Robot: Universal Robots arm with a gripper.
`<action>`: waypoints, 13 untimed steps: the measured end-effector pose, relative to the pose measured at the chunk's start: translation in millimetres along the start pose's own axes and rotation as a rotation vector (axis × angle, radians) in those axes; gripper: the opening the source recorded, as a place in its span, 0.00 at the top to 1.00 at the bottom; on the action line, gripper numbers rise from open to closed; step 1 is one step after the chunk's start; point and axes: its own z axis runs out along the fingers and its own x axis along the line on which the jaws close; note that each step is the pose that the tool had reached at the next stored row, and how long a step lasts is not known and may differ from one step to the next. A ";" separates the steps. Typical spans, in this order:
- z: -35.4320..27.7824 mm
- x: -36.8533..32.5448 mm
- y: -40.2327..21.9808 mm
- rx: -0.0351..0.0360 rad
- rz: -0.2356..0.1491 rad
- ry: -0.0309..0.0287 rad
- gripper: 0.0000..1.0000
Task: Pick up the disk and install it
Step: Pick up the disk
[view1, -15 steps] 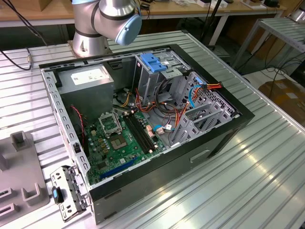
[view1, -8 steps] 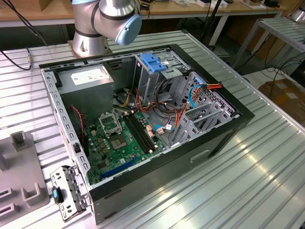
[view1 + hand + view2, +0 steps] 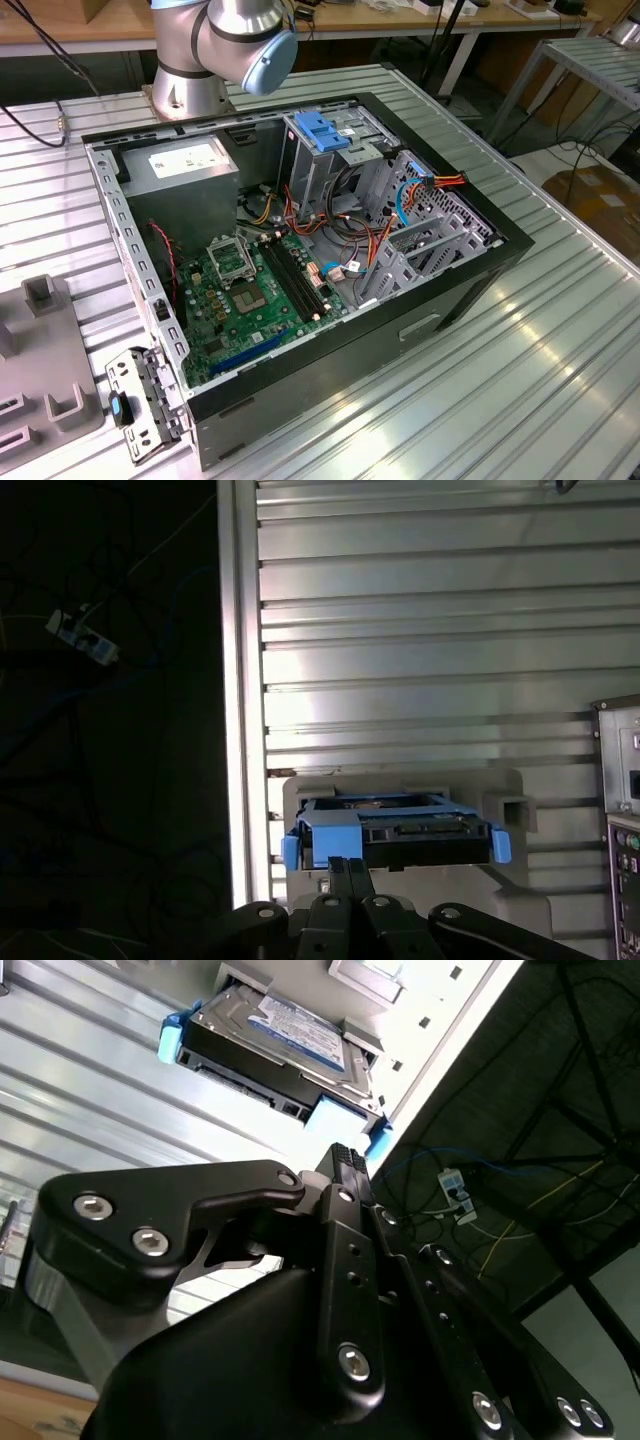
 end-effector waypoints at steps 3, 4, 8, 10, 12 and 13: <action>-0.1 0.0 0.0 0.0011 -0.035 0.0013 0.89; 0.0 0.0 0.0 0.0017 -0.052 0.0018 0.89; -0.1 0.0 0.0 0.0043 -0.133 0.0047 0.89; -0.1 0.0 0.0 0.0058 -0.182 0.0063 0.89; -0.1 0.0 0.0 0.0071 -0.223 0.0077 0.89; -0.1 0.0 0.0 0.0077 -0.243 0.0084 0.89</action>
